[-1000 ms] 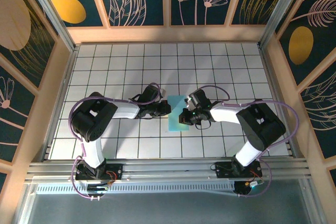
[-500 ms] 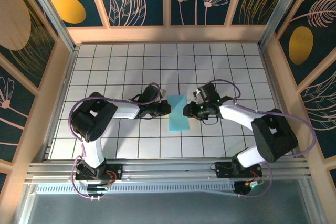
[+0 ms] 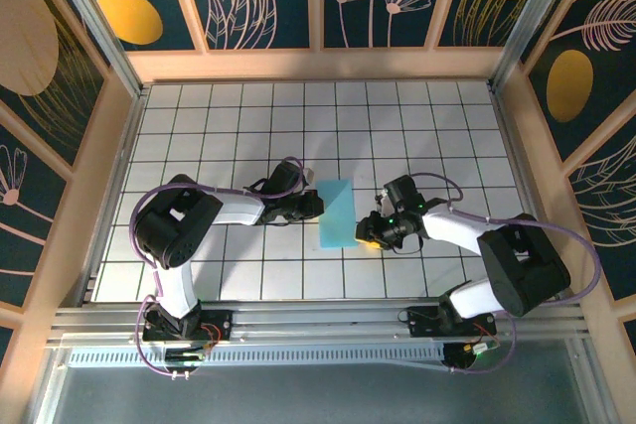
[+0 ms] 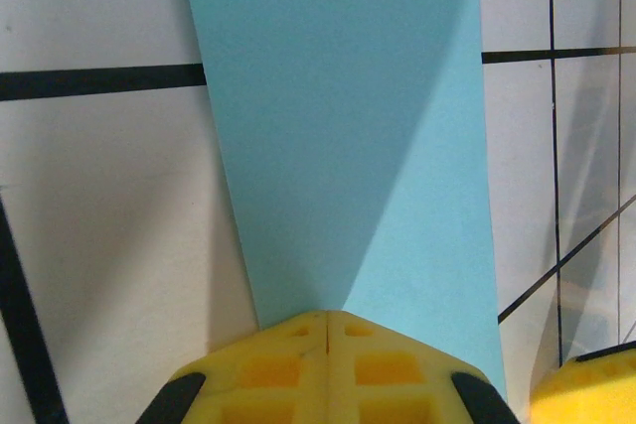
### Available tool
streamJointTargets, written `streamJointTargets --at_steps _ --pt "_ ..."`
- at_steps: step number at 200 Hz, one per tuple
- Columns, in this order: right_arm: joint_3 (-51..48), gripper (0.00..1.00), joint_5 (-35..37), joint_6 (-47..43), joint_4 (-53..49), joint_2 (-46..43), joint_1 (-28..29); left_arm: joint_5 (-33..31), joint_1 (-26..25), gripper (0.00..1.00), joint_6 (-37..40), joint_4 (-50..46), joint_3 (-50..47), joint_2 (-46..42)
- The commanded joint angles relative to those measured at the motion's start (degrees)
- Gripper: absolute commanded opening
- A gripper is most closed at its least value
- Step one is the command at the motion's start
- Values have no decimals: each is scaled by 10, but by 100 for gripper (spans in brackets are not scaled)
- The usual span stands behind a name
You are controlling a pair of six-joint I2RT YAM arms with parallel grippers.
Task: Fold a paper plane with a square sheet of paper (fold left side to right side)
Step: Fold the triangle a second time at the center of the table.
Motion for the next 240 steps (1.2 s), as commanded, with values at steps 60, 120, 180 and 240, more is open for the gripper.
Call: streamJointTargets --at_steps 60,120,180,240 --pt "-14 29 -24 37 41 3 19 -16 -6 1 4 -7 -9 20" --pt "-11 29 -16 33 40 20 20 -17 -8 0 3 -9 -8 18" --pt "-8 33 5 24 22 20 20 -17 -7 0 6 -11 -4 21" --pt "-5 31 -32 39 66 44 33 -17 -8 1 7 -16 -1 24"
